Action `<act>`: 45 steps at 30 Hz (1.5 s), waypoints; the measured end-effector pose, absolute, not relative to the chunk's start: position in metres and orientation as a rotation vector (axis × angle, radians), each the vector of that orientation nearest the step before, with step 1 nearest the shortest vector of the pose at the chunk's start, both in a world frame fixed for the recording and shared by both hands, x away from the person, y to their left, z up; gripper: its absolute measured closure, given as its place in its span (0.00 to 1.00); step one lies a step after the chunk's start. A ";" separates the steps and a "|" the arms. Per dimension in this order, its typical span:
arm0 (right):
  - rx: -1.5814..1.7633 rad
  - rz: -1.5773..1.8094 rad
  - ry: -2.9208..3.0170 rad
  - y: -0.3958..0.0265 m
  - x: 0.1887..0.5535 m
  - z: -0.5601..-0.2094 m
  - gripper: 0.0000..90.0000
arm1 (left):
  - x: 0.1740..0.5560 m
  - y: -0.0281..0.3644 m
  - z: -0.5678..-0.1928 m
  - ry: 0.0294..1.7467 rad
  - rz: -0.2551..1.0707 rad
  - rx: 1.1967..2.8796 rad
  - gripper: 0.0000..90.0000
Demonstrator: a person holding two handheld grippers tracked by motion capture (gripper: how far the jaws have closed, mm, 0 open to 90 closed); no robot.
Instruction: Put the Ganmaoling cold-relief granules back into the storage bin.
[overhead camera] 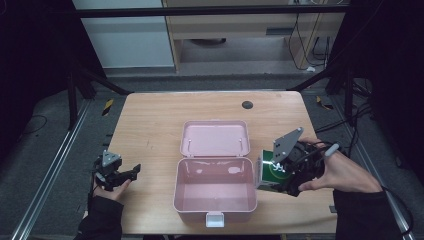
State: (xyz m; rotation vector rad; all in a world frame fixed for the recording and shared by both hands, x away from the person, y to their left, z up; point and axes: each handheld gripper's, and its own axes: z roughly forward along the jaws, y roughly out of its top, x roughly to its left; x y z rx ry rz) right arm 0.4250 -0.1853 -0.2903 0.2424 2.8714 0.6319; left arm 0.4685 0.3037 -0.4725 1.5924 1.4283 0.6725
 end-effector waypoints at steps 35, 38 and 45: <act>0.113 0.650 2.910 -0.109 0.443 -0.294 0.18 | 0.469 0.306 -0.472 1.430 0.676 1.590 0.26; 0.099 0.646 2.917 -0.104 0.443 -0.297 0.18 | 0.469 0.306 -0.472 1.430 0.676 1.589 0.26; 0.084 0.613 2.926 -0.096 0.445 -0.305 0.18 | 0.469 0.306 -0.472 1.430 0.676 1.591 0.26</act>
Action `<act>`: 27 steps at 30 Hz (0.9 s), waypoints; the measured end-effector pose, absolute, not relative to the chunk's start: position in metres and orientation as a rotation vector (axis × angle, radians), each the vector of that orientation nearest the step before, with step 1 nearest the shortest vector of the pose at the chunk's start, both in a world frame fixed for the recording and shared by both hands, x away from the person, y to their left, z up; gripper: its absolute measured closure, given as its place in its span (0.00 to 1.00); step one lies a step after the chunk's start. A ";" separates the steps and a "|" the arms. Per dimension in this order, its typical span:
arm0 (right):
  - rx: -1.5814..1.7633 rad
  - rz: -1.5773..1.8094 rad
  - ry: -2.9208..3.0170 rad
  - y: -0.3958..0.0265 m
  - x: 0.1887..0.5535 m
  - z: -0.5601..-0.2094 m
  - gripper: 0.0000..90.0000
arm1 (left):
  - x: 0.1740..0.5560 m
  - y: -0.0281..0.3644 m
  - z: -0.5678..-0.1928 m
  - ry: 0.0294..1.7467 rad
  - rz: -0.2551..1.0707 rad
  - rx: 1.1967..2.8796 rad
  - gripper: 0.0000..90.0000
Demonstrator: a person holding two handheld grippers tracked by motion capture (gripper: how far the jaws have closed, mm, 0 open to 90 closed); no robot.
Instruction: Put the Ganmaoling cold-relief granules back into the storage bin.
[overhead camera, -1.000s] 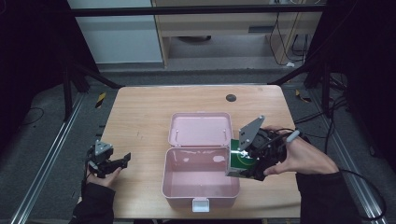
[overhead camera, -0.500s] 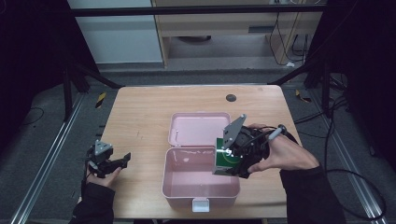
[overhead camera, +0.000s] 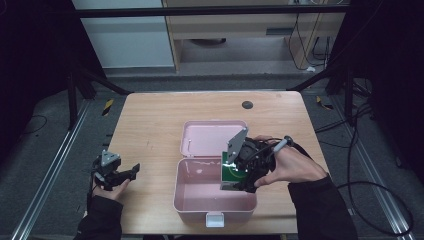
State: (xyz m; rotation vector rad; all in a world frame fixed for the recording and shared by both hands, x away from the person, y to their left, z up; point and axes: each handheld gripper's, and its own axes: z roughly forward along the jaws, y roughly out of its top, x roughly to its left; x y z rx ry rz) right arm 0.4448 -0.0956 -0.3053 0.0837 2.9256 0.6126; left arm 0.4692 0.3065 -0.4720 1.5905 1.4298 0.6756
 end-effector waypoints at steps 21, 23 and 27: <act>0.072 0.597 2.957 -0.091 0.448 -0.333 0.18 | 0.469 0.307 -0.472 1.430 0.675 1.582 0.26; 0.062 0.574 2.958 -0.092 0.449 -0.337 0.18 | 0.470 0.307 -0.472 1.431 0.675 1.583 0.26; 0.079 0.589 2.972 -0.093 0.449 -0.344 0.18 | 0.470 0.307 -0.472 1.430 0.676 1.580 0.26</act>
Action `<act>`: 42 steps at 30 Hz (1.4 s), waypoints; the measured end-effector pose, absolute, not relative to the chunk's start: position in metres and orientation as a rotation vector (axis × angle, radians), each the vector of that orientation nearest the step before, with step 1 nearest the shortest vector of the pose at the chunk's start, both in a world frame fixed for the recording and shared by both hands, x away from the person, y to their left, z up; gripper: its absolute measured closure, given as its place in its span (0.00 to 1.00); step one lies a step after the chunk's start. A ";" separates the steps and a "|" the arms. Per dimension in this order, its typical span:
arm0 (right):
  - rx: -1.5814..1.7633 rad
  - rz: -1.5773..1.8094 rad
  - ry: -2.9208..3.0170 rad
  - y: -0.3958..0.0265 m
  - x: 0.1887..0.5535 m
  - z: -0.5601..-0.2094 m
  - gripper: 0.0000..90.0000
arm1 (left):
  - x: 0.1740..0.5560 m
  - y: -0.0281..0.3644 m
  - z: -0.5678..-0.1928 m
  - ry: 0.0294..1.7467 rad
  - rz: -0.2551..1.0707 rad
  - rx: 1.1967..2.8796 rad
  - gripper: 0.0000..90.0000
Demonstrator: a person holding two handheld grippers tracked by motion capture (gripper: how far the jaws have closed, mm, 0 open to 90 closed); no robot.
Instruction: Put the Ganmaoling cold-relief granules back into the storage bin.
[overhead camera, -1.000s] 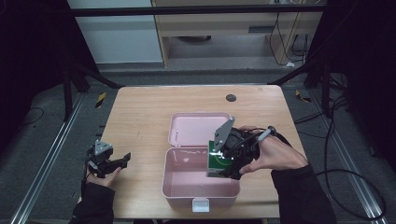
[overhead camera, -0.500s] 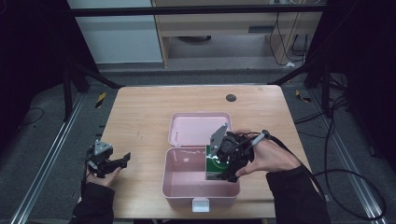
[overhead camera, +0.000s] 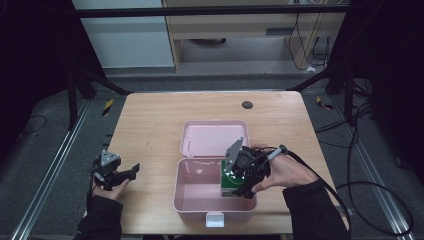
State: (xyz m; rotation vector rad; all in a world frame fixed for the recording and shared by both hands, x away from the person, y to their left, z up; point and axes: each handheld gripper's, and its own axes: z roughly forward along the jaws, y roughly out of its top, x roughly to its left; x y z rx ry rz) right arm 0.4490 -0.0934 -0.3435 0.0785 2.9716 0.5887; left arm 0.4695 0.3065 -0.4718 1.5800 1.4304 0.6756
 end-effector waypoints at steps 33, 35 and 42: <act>0.060 0.582 3.007 -0.093 0.452 -0.383 0.17 | 0.470 0.307 -0.472 1.431 0.677 1.585 0.26; 0.054 0.585 3.008 -0.093 0.452 -0.384 0.17 | 0.470 0.307 -0.472 1.430 0.677 1.584 0.26; 0.048 0.581 3.017 -0.091 0.452 -0.388 0.17 | 0.470 0.308 -0.472 1.429 0.679 1.583 0.26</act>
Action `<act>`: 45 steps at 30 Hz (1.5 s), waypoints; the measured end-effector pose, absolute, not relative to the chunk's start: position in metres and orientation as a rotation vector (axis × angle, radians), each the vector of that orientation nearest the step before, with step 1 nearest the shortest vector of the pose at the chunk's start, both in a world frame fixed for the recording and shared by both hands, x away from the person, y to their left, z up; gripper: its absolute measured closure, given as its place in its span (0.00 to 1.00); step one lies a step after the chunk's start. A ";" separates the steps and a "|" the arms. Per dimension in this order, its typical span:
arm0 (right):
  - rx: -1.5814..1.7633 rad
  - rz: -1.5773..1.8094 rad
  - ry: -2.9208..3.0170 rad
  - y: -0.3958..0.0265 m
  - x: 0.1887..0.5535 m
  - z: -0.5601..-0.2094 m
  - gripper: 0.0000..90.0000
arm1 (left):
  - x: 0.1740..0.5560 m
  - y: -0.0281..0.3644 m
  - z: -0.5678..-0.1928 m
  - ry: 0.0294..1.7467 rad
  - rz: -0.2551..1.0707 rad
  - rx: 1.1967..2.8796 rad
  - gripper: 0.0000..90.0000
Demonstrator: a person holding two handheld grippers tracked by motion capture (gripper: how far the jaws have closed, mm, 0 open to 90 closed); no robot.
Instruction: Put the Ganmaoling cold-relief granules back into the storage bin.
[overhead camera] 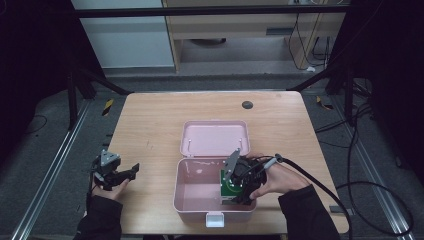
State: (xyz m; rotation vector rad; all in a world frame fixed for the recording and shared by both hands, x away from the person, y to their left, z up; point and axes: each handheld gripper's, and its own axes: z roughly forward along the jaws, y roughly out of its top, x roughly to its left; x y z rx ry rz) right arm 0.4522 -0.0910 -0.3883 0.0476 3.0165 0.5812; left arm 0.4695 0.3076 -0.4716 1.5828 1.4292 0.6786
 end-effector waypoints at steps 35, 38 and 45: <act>0.161 0.721 2.952 -0.109 0.454 -0.375 0.17 | 0.470 0.307 -0.472 1.431 0.678 1.586 0.26; 0.192 0.787 2.903 -0.115 0.455 -0.367 0.18 | 0.470 0.308 -0.472 1.432 0.677 1.586 0.26; 0.328 0.938 2.723 -0.139 0.452 -0.341 0.17 | 0.470 0.307 -0.472 1.432 0.676 1.587 0.27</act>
